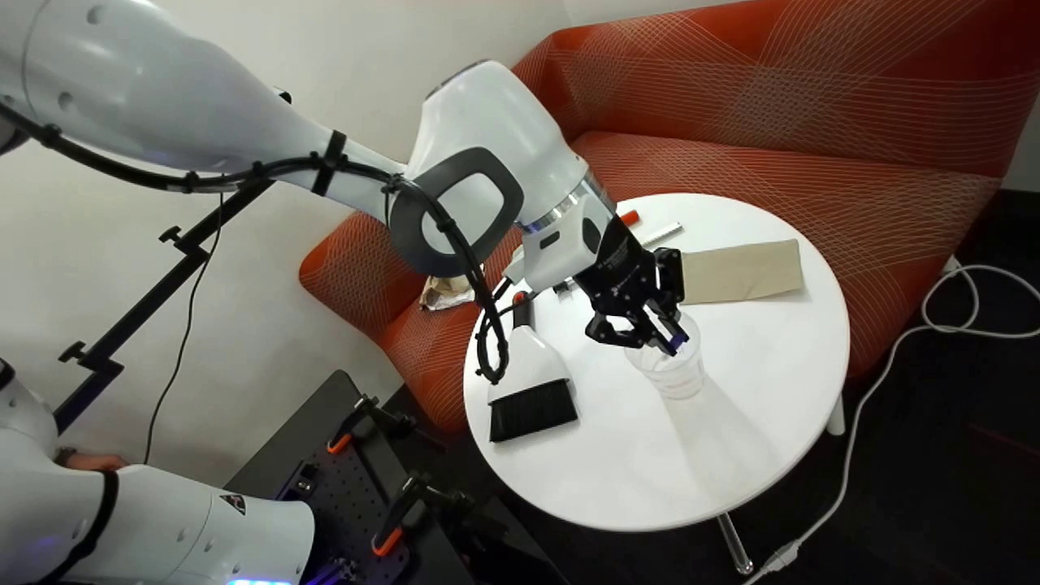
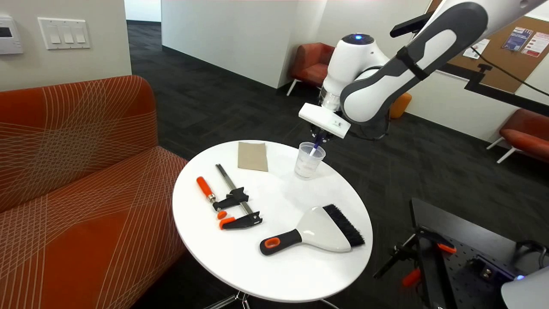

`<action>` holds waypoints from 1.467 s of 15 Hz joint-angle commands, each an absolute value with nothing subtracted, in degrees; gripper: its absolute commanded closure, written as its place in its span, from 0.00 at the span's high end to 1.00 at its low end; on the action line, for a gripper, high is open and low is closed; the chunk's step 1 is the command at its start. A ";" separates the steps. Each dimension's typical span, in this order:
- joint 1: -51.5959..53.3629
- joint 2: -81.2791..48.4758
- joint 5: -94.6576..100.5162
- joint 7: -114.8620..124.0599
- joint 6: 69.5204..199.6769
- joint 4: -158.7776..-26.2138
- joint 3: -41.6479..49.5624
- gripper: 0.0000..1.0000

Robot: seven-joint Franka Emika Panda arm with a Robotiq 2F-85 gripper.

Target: Remove the pen from the clear cup and place it on the table

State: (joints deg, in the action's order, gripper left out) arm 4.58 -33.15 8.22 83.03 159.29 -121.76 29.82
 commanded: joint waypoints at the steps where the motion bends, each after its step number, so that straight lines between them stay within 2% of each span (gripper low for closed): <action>1: 6.15 -23.59 10.77 80.60 159.86 -129.00 31.43 0.04; 8: 5.54 -9.60 20.57 81.74 163.59 -137.76 32.11 0.04; 13: 0.17 -1.28 20.38 76.67 164.07 -143.68 24.97 0.04; 17: -3.30 -0.52 12.71 67.35 164.85 -145.17 17.26 0.04; 22: -3.81 -5.98 0.18 55.07 165.18 -141.83 10.94 0.04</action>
State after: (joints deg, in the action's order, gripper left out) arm -2.64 -2.73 5.51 61.12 163.53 -143.67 14.02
